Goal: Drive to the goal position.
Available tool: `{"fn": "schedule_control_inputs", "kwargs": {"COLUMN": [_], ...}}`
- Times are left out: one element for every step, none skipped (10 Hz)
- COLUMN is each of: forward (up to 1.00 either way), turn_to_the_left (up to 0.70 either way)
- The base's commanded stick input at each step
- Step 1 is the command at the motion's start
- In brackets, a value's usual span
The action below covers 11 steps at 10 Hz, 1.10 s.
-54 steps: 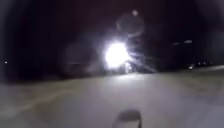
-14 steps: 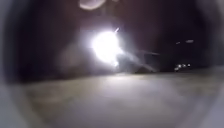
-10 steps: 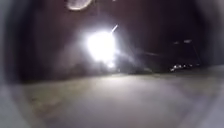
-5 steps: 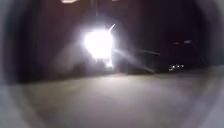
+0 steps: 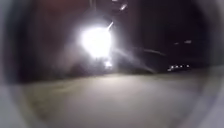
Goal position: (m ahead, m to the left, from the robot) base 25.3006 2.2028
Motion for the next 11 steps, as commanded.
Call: {"fn": "schedule_control_inputs", "kwargs": {"forward": [1.00, 1.00, 1.00, 1.00, 1.00, 1.00, 1.00, 1.00, 1.00, 1.00, 1.00], "turn_to_the_left": [0.29, 0.01, 0.00, 0.00, 0.00, 0.00, 0.00, 0.00, 0.00, 0.06, 0.23]}}
